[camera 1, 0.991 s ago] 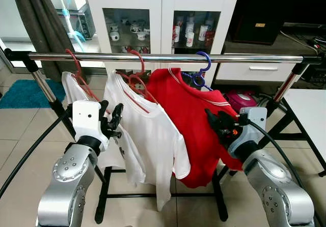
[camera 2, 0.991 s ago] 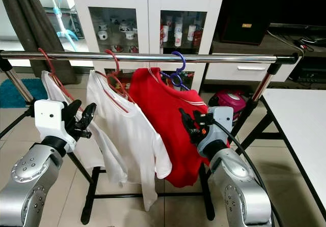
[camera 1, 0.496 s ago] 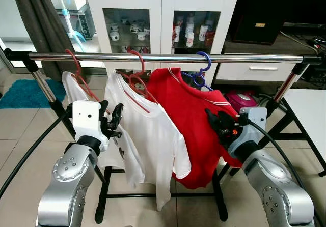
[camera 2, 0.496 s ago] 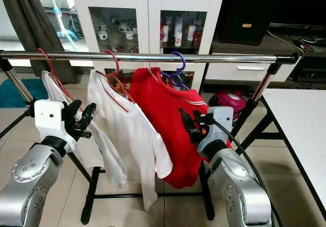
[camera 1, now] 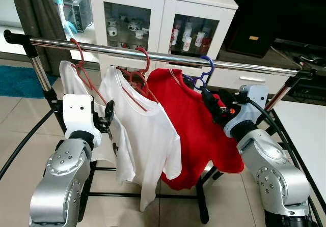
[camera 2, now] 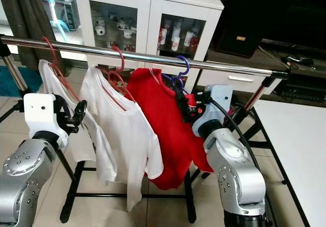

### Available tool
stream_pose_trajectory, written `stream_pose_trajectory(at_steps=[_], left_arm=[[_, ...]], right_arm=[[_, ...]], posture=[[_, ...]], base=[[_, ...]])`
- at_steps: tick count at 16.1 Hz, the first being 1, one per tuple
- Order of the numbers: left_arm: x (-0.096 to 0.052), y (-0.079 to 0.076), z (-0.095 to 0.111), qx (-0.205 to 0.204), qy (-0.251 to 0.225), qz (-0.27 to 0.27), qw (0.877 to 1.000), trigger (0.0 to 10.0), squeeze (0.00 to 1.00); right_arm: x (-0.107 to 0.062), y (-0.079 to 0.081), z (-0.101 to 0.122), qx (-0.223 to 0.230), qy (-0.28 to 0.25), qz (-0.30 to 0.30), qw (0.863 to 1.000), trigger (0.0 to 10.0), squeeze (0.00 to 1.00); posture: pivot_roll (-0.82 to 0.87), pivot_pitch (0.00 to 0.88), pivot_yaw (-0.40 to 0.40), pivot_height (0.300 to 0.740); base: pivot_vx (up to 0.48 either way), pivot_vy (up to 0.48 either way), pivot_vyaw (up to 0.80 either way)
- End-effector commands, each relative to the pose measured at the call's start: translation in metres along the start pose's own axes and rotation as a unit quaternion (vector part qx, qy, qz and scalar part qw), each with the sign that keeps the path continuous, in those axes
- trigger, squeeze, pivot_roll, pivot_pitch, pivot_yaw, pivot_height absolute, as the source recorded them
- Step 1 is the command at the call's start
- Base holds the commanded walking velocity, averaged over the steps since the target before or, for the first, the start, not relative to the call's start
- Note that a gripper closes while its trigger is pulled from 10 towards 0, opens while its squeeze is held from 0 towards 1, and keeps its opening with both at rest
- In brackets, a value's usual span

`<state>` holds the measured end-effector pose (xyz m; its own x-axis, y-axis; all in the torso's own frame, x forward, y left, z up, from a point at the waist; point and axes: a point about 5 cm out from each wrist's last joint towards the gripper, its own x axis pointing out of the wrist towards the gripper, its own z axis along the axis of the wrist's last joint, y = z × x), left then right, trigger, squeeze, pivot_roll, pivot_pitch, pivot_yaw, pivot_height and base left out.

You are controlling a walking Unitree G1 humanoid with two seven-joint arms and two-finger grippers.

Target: Hang hanger

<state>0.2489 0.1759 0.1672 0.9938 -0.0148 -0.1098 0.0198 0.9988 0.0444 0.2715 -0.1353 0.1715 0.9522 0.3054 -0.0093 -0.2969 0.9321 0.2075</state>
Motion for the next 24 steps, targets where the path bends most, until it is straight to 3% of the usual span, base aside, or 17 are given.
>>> stream_pose_trajectory(at_steps=[1, 2, 5, 7, 9, 12, 13, 15, 18, 20, 24], left_arm=[[-0.001, -0.005, 0.008, 0.014, -0.014, -0.01, 1.0, 10.0, 1.0], [0.0, -0.006, 0.01, 0.032, -0.016, -0.014, 0.999, 10.0, 1.0], [-0.001, -0.015, 0.014, 0.042, -0.032, -0.052, 0.997, 10.0, 1.0], [-0.002, -0.021, 0.017, 0.061, -0.037, -0.091, 0.993, 10.0, 1.0], [-0.004, -0.021, 0.017, 0.049, -0.032, -0.105, 0.993, 10.0, 1.0], [-0.006, -0.014, 0.01, 0.043, -0.021, -0.109, 0.993, 10.0, 1.0], [-0.006, -0.014, 0.011, 0.04, -0.026, -0.106, 0.993, 10.0, 1.0], [-0.006, -0.014, 0.014, 0.042, -0.043, -0.099, 0.993, 10.0, 1.0], [-0.008, -0.018, 0.012, 0.038, -0.041, -0.097, 0.994, 10.0, 1.0], [-0.009, -0.019, 0.011, 0.04, -0.038, -0.097, 0.994, 10.0, 1.0], [-0.017, -0.01, 0.016, 0.042, -0.057, -0.085, 0.994, 10.0, 1.0]], right_arm=[[0.0, -0.002, 0.004, -0.034, -0.015, -0.01, 0.999, 10.0, 1.0], [-0.001, -0.005, 0.004, -0.045, -0.031, -0.018, 0.998, 10.0, 1.0], [-0.006, -0.013, -0.007, -0.103, 0.001, -0.046, 0.994, 10.0, 1.0], [-0.013, -0.008, -0.015, -0.071, 0.021, -0.02, 0.997, 10.0, 1.0], [-0.015, 0.002, -0.015, -0.048, 0.01, 0.029, 0.998, 10.0, 1.0], [-0.015, 0.016, -0.016, -0.013, -0.005, 0.072, 0.997, 10.0, 1.0], [-0.015, 0.018, -0.015, -0.022, -0.007, 0.082, 0.996, 10.0, 1.0], [-0.015, 0.017, -0.008, 0.008, -0.032, 0.081, 0.996, 10.0, 1.0], [-0.014, 0.016, -0.011, -0.028, -0.022, 0.092, 0.995, 10.0, 1.0], [-0.015, 0.017, -0.012, -0.026, -0.018, 0.102, 0.994, 10.0, 1.0], [-0.022, 0.001, -0.016, 0.012, -0.007, 0.087, 0.996, 10.0, 1.0]], posture=[[0.02, 0.0, -0.139, 0.74], [0.02, 0.0, -0.143, 0.74], [0.01, 0.0, -0.118, 0.74], [0.02, 0.0, -0.075, 0.74], [0.03, 0.0, -0.05, 0.74], [0.03, 0.0, -0.054, 0.74], [0.03, 0.0, -0.055, 0.74], [0.02, 0.0, -0.068, 0.74], [0.01, 0.0, -0.065, 0.74], [0.02, 0.0, -0.06, 0.74], [0.02, 0.0, -0.074, 0.74]], base=[[0.0, 0.0, 0.0], [0.0, 0.0, 0.0], [0.0, 0.0, 0.0], [0.0, 0.0, 0.0], [0.0, 0.0, 0.0], [0.0, 0.0, 0.0], [0.0, 0.0, 0.0], [0.0, 0.0, 0.0], [0.0, 0.0, 0.27], [0.0, 0.0, 0.8], [0.0, 0.0, 0.8]])
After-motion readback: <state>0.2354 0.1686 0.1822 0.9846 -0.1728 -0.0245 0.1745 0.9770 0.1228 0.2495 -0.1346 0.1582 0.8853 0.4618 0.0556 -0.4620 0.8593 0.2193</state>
